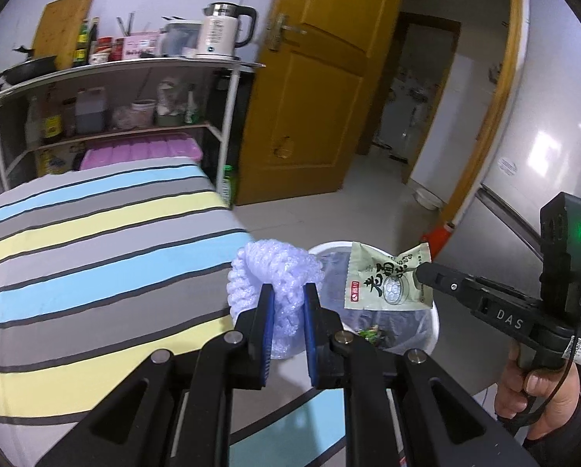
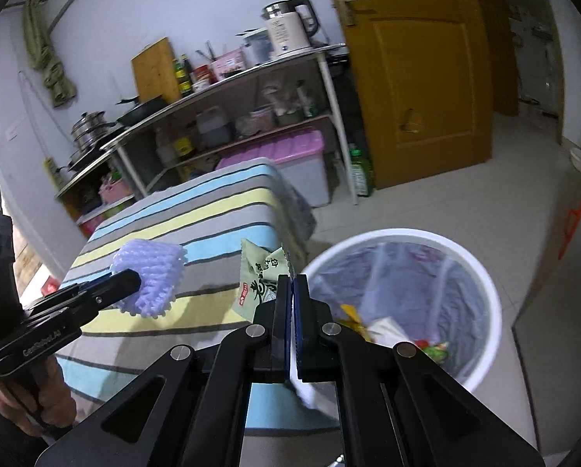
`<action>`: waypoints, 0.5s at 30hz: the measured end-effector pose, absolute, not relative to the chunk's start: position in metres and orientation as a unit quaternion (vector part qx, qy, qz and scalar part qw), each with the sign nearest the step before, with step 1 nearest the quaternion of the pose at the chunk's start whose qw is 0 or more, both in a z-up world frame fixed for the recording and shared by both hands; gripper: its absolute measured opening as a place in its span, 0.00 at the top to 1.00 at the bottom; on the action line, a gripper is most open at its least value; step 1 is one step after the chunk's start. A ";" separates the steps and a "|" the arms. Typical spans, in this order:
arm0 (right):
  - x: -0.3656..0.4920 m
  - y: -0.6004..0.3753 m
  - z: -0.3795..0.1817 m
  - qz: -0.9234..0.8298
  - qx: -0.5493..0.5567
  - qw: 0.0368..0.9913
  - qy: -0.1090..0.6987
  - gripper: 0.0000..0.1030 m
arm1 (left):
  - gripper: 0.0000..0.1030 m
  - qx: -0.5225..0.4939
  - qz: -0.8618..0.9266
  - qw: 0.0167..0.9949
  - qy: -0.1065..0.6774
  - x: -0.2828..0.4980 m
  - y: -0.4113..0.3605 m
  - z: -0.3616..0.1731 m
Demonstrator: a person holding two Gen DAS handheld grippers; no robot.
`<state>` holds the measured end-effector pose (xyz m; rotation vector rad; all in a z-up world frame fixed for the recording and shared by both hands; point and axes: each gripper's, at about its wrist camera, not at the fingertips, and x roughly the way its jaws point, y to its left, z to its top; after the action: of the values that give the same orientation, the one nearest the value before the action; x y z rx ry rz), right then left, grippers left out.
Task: Collect trash
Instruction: 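Carry the foam net and pale packet over the white bin with both tools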
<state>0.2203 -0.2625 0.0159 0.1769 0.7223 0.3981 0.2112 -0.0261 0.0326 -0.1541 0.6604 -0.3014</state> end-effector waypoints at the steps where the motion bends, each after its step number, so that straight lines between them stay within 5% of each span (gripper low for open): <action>1: 0.220 -0.265 0.015 0.189 0.088 0.913 0.351 0.99 | 0.86 -0.074 -0.152 0.931 0.324 0.213 -0.032 0.032; 15: 0.227 -0.306 -0.007 0.148 0.106 0.910 0.371 0.99 | 0.85 -0.051 -0.201 0.912 0.354 0.241 -0.087 0.011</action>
<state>0.2267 -0.3061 -0.0072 0.2187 0.7654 0.3057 0.2409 -0.0871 0.0112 -0.1049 0.7287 -0.4137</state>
